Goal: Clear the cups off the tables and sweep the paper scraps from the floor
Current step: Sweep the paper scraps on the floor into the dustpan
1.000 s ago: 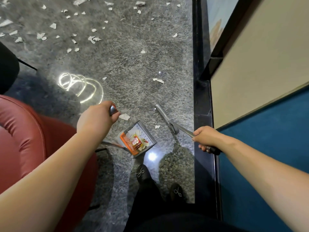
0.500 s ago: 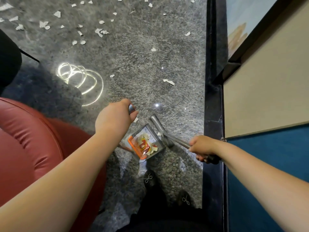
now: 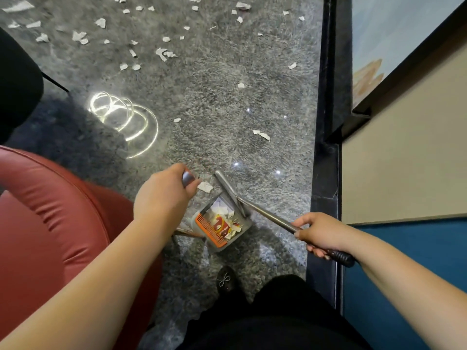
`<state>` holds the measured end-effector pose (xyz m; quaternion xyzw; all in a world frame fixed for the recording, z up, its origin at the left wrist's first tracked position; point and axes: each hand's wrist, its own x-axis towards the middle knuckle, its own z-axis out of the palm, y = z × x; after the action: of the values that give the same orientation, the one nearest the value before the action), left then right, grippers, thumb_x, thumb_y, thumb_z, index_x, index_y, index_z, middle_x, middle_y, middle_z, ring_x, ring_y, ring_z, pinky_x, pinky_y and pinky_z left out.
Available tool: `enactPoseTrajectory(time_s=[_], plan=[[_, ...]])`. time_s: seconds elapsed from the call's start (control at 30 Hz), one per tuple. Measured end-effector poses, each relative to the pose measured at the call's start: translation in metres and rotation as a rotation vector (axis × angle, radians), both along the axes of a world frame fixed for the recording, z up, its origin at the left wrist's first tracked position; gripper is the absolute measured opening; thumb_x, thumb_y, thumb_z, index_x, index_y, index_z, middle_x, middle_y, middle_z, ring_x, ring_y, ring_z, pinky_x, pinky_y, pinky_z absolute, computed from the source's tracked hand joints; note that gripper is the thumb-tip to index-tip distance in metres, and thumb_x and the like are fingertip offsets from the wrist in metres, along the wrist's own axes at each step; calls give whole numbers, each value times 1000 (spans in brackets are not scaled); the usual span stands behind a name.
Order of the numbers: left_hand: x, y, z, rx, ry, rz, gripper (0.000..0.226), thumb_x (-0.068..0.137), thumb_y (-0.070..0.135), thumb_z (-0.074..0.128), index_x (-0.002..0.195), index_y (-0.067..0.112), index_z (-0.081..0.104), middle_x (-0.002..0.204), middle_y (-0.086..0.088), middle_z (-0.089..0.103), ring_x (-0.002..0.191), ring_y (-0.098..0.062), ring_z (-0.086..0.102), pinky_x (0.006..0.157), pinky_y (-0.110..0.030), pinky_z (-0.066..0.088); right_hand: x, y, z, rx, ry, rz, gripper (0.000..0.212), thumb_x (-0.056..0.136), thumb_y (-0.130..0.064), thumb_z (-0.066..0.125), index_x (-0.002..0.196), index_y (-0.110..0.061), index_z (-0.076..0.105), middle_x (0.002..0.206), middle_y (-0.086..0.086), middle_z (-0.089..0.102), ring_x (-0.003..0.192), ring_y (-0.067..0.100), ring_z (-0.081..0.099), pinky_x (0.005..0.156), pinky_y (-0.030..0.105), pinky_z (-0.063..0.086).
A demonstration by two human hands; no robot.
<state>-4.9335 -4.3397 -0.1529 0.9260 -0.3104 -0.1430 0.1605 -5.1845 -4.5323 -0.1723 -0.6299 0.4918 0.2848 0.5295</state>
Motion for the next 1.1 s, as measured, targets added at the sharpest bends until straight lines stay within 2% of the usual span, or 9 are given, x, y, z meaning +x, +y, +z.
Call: enactPoseTrajectory(time_s=[0.2, 0.43, 0.6, 0.67, 0.73, 0.8, 0.87, 0.97, 1.1], plan=[[11, 7, 5, 3, -17, 130, 28, 88, 52, 61, 90, 24, 57, 77, -2, 60, 73, -27, 54, 60, -33, 38, 49, -34, -12, -64, -34, 92, 34, 94, -12, 58, 127, -17, 48, 50, 5, 53, 29, 11, 44, 33, 17, 35], [34, 7, 4, 92, -50, 345, 29, 87, 47, 65, 93, 19, 62, 85, -9, 67, 83, -35, 61, 65, -37, 46, 143, -84, -41, -86, 5, 239, 33, 94, -11, 56, 126, -17, 48, 57, 11, 53, 27, 13, 43, 33, 16, 33], [51, -4, 0, 122, -58, 445, 29, 85, 51, 65, 89, 22, 60, 82, -7, 66, 82, -35, 63, 61, -32, 40, 204, -110, -49, -110, 15, 480, 39, 94, -7, 55, 132, -9, 48, 61, 14, 53, 27, 15, 46, 35, 17, 34], [59, -9, -2, 124, -65, 451, 29, 85, 51, 65, 88, 22, 59, 81, -7, 66, 80, -35, 62, 59, -31, 36, 226, -114, -51, -146, 32, 619, 34, 92, -3, 52, 125, 2, 51, 61, 17, 53, 34, 20, 48, 37, 20, 35], [65, -14, -3, 134, -87, 453, 30, 85, 51, 65, 87, 22, 59, 80, -7, 66, 79, -35, 62, 58, -31, 35, 242, -113, -52, -163, 59, 744, 20, 90, -1, 49, 107, 7, 57, 55, 14, 52, 42, 23, 49, 40, 22, 36], [68, -19, -3, 148, -108, 463, 30, 85, 50, 65, 87, 21, 58, 79, -8, 66, 78, -36, 62, 57, -31, 33, 254, -110, -49, -196, 83, 879, 9, 88, -3, 50, 81, -3, 55, 49, 8, 51, 49, 25, 53, 40, 21, 36], [72, -24, -4, 165, -112, 466, 29, 86, 49, 65, 85, 21, 56, 76, -7, 62, 76, -36, 61, 56, -31, 30, 261, -108, -50, -178, 98, 991, 16, 88, -5, 50, 72, -7, 52, 50, 7, 52, 54, 26, 56, 44, 23, 39], [75, -30, -4, 190, -108, 456, 30, 88, 48, 63, 86, 20, 54, 69, -1, 49, 74, -35, 60, 55, -31, 28, 266, -107, -49, -129, 128, 1083, 13, 88, -5, 50, 91, -1, 63, 56, 9, 60, 44, 21, 56, 42, 20, 42], [79, -32, -2, 175, -114, 457, 29, 88, 48, 64, 86, 21, 54, 69, 2, 46, 68, -30, 54, 55, -31, 30, 266, -113, -47, -63, 123, 1086, 23, 89, -9, 57, 106, 6, 60, 53, 7, 56, 37, 17, 54, 35, 18, 38]])
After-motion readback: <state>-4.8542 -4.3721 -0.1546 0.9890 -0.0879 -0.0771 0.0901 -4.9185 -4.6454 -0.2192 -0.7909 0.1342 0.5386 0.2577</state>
